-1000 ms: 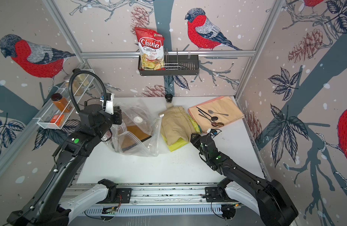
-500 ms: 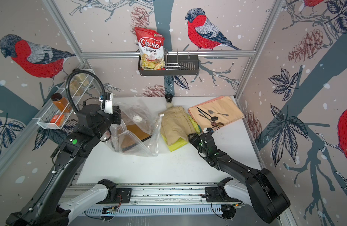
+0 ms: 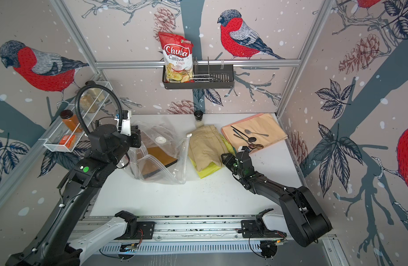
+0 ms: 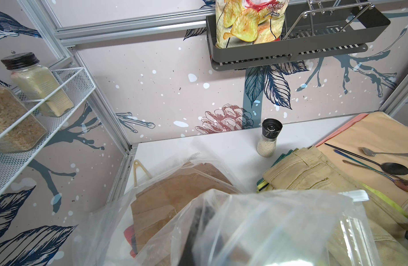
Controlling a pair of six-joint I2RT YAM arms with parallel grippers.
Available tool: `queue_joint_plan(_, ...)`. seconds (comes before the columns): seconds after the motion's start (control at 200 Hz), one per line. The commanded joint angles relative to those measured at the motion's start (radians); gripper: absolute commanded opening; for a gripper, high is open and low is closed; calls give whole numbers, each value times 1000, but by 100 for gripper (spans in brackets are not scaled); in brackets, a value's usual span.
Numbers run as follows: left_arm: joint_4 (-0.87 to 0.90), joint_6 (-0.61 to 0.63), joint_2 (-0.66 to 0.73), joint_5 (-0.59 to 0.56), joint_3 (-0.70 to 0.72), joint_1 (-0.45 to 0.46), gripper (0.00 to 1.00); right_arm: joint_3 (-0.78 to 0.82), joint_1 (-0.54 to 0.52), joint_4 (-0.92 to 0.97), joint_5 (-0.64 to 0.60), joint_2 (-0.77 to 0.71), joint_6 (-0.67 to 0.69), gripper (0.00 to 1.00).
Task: Take the trousers out of the vacuum bag
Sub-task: Place the trousers at the center of the board.
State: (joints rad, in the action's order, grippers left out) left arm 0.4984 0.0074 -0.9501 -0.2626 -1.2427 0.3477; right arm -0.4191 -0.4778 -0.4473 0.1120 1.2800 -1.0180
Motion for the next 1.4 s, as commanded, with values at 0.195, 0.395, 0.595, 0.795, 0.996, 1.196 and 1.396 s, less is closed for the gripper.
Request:
queue_joint_plan(0.195,-10,11,-1,-14,6,-3,0,-31,-1,-33,30,1,-2,55)
queue_joint_plan(0.395,-19,13,-3,-10,19,-3,0,-69,-29,53,-1,-54,0,55)
queue_joint_plan(0.595,-26,15,-1,-7,21,-3,0,-62,-29,75,-38,-31,6,56)
queue_joint_plan(0.795,-18,17,3,-12,18,-3,0,-55,-30,85,-66,24,25,56)
queue_joint_plan(0.996,-20,13,1,-10,16,-3,0,-55,-29,105,-90,47,49,57)
queue_joint_plan(1.196,-18,11,-4,-8,14,-3,0,-55,-20,160,-141,7,105,58)
queue_joint_plan(1.396,-21,8,-7,-5,20,-2,0,-64,8,92,-36,44,154,56)
